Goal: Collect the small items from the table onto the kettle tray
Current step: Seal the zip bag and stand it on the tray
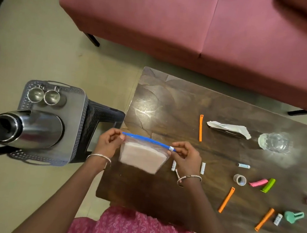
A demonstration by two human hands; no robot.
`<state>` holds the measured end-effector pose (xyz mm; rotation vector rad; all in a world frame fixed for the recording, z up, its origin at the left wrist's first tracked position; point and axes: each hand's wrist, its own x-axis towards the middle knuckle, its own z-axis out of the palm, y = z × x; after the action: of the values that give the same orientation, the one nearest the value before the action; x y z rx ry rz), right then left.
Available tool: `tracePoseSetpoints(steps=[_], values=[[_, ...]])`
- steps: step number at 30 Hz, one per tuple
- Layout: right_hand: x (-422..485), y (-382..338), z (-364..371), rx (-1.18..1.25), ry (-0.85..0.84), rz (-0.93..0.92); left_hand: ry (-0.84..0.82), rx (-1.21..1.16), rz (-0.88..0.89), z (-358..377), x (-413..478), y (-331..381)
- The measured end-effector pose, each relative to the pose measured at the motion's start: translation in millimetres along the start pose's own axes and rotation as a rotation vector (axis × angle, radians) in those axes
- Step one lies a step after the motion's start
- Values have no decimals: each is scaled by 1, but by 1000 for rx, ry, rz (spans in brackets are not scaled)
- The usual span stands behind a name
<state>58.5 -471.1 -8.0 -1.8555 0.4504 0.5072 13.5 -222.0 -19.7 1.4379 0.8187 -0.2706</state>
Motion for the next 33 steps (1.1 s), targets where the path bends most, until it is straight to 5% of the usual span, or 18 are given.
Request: tracePoseSetpoints(steps=[7, 12, 17, 24, 33], values=[[-52, -68, -24, 135, -27, -207, -40, 320, 314, -16, -74, 70], [-85, -104, -34, 105, -2, -423, 99, 724, 738, -12, -117, 110], [-115, -123, -38, -5, -29, -579, 39, 797, 993, 22, -156, 137], [-150, -126, -35, -73, -43, -682, 134, 882, 1159, 36, -182, 139], [-168, -133, -25, -88, -6, -717, 134, 933, 1077, 17, -193, 125]])
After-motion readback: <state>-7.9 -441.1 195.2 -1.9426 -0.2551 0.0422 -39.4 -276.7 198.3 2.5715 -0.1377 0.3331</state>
